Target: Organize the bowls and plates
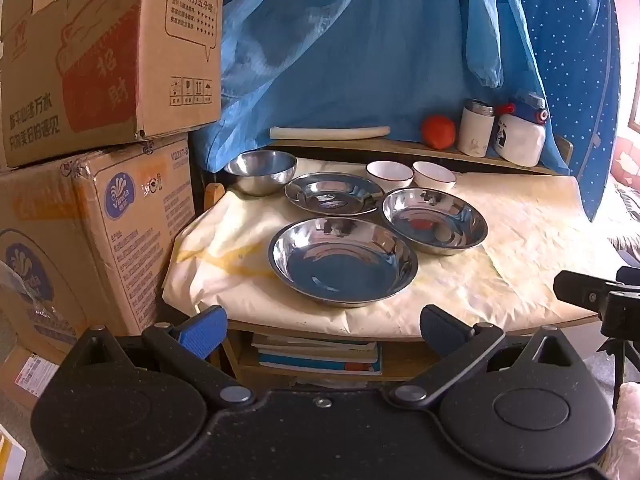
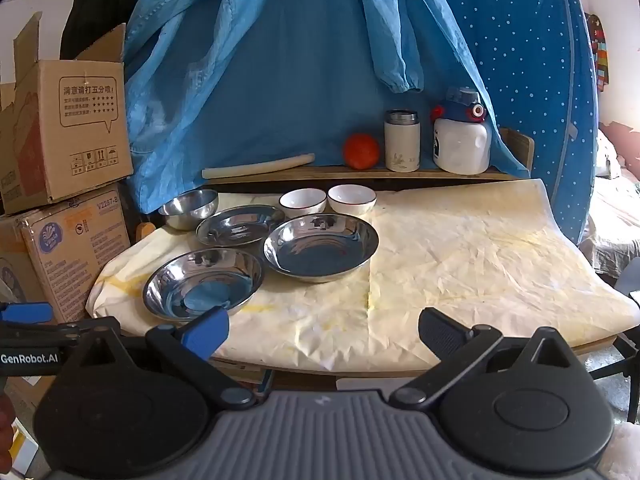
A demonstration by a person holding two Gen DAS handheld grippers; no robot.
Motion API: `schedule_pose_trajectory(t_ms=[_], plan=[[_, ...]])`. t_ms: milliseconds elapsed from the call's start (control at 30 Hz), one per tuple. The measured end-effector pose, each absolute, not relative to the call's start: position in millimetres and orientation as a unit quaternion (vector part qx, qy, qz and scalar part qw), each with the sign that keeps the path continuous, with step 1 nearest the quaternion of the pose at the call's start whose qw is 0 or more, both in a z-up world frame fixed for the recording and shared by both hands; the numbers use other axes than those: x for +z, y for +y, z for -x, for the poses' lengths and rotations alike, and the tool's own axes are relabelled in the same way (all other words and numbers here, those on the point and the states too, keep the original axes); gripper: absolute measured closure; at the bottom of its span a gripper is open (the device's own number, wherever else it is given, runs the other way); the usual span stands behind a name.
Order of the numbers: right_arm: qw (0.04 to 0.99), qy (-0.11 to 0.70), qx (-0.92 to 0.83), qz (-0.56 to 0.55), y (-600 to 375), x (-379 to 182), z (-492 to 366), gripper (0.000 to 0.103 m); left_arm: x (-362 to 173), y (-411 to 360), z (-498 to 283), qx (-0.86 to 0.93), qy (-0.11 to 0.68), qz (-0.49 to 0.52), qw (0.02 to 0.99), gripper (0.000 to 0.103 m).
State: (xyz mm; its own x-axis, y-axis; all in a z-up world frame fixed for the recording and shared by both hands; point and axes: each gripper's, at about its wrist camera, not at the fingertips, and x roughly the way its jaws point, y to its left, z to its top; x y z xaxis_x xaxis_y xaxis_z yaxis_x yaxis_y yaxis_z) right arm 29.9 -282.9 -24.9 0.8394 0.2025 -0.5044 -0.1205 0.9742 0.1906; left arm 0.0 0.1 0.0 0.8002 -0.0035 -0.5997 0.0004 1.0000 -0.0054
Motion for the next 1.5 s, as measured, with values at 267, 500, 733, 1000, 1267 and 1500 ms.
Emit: schedule_pose_trajectory(t_ms=[267,500,733,1000,1267,1500], plan=[[0.957,0.270,0.081,-0.075,-281,-23,-30,0.000,1,1,0,-0.003,0.314,0.003,0.949,0.001],[0.956,0.270,0.084,-0.073,-280,-23,-32,0.000,0,0,0,-0.003,0.317,0.004,0.948,0.001],[0.956,0.271,0.084,-0.073,-279,-24,-33,0.000,-1,0,-1,0.002,0.319,0.001,0.948,0.001],[0.956,0.272,0.083,-0.072,-277,-25,-36,0.000,-2,2,-3,0.003,0.321,0.006,0.947,0.001],[0.956,0.272,0.083,-0.072,-277,-25,-36,0.000,-4,3,-4,0.003,0.322,0.006,0.947,0.001],[0.956,0.272,0.083,-0.072,-273,-25,-35,0.000,-3,3,-5,0.003,0.322,0.006,0.947,0.001]])
